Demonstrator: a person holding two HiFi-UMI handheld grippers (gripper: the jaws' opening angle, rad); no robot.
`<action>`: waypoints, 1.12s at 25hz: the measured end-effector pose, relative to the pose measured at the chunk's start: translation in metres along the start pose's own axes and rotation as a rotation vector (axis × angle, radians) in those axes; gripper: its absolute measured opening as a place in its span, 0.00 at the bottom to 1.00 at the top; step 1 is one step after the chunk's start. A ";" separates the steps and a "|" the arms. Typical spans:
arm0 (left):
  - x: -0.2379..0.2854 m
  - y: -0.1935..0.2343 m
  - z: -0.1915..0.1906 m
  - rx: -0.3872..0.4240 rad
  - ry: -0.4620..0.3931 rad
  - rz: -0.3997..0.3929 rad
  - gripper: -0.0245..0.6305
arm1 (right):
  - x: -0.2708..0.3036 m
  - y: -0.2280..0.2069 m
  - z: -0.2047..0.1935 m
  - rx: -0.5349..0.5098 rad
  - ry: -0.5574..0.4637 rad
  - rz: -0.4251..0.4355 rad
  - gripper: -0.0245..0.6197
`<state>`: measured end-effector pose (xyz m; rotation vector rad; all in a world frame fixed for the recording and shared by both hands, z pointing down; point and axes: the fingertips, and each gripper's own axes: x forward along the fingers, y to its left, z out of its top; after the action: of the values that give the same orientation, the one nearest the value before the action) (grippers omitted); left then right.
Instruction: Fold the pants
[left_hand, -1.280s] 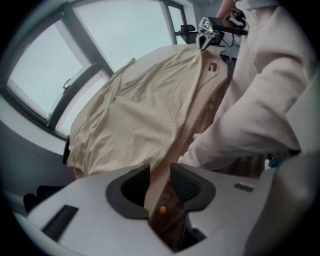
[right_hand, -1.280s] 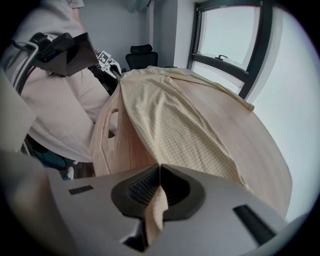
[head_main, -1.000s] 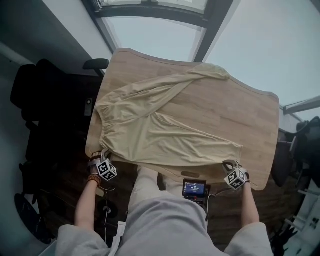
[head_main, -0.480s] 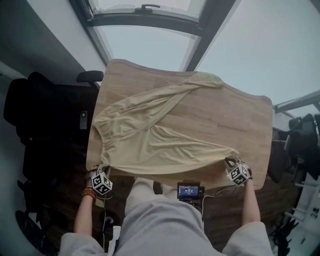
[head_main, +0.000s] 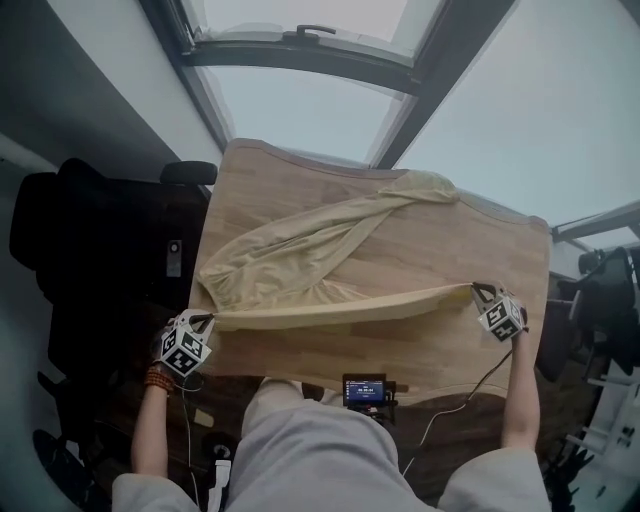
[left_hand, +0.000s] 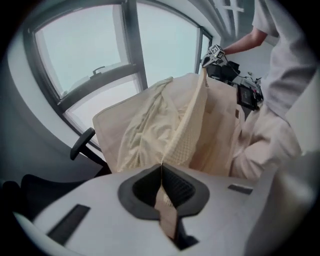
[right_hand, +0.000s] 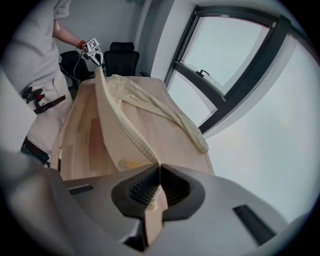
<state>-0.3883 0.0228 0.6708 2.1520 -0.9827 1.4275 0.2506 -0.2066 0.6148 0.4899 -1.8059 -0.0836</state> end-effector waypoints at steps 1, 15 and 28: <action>0.005 0.018 0.008 -0.002 0.005 -0.004 0.06 | 0.008 -0.019 0.011 -0.005 0.008 -0.006 0.05; 0.106 0.213 0.027 -0.289 0.090 0.158 0.12 | 0.202 -0.238 0.186 0.052 0.108 -0.161 0.18; 0.114 0.081 -0.058 -0.951 0.069 0.148 0.31 | 0.270 -0.235 0.064 0.713 -0.055 -0.140 0.37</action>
<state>-0.4568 -0.0345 0.7931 1.3349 -1.4316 0.7974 0.2008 -0.5320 0.7684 1.1229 -1.8235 0.4712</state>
